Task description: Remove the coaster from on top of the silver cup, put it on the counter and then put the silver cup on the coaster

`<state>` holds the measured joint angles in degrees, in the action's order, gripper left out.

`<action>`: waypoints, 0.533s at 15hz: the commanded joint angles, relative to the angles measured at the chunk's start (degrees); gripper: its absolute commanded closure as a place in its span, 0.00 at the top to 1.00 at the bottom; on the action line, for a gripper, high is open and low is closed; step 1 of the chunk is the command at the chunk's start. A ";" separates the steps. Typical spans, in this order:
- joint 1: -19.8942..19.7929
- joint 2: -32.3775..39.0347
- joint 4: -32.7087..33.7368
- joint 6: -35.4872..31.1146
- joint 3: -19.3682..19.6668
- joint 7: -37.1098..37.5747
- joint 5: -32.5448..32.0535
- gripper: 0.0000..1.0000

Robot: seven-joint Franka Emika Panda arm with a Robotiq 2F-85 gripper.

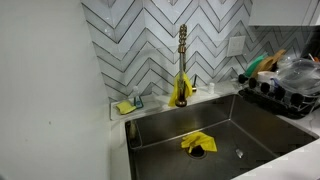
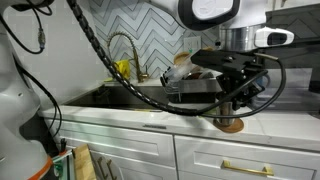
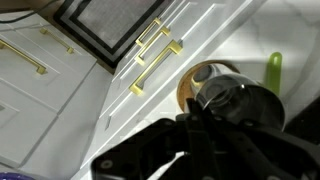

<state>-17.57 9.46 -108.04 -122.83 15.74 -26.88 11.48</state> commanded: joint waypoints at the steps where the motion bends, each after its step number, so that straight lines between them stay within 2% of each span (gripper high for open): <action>1: -0.79 2.12 1.59 -0.88 -1.46 0.95 1.51 0.01; 8: -1.36 3.81 2.87 -0.56 -2.07 1.30 1.35 0.01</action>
<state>-17.77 12.46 -106.15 -123.25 14.56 -26.09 12.30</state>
